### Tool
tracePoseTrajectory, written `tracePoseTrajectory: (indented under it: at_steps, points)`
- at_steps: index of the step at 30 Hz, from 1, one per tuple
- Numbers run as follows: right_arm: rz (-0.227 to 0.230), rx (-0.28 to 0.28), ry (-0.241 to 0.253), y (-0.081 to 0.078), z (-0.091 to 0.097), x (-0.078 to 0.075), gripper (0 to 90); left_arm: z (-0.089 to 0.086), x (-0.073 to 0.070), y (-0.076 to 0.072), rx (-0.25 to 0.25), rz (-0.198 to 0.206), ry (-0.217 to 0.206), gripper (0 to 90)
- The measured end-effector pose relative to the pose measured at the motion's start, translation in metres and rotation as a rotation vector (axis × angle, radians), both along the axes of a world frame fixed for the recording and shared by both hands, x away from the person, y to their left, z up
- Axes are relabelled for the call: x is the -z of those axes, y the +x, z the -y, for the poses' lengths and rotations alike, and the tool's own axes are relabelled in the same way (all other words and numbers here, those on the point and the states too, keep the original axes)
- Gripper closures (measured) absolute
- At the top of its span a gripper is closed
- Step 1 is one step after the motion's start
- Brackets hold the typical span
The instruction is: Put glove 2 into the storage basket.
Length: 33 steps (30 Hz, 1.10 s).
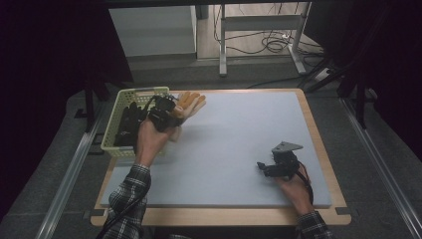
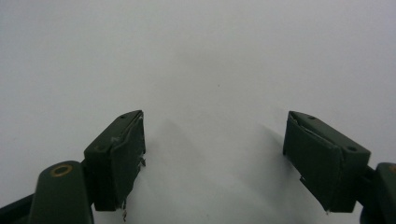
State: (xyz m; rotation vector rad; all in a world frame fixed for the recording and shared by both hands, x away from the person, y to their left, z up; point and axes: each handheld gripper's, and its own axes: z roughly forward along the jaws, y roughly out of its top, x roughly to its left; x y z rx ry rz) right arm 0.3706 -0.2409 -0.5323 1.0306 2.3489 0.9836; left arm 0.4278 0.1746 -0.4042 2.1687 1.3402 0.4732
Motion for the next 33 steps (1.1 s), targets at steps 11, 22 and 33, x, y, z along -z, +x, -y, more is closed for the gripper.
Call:
tracePoseTrajectory:
  at_steps: [11,22,33]
  points:
    - [-0.001,-0.001,0.003,0.0,0.0,0.0,20.7,-0.058,-0.007,0.008,-0.155,0.004,0.009,67.3]
    - [-0.002,-0.001,0.004,0.0,0.0,0.0,20.6,-0.088,0.029,0.031,-0.295,-0.065,0.022,67.0]
    - [-0.003,-0.001,0.006,0.001,0.0,0.0,20.7,-0.094,0.065,0.06,-0.357,-0.151,0.064,66.4]
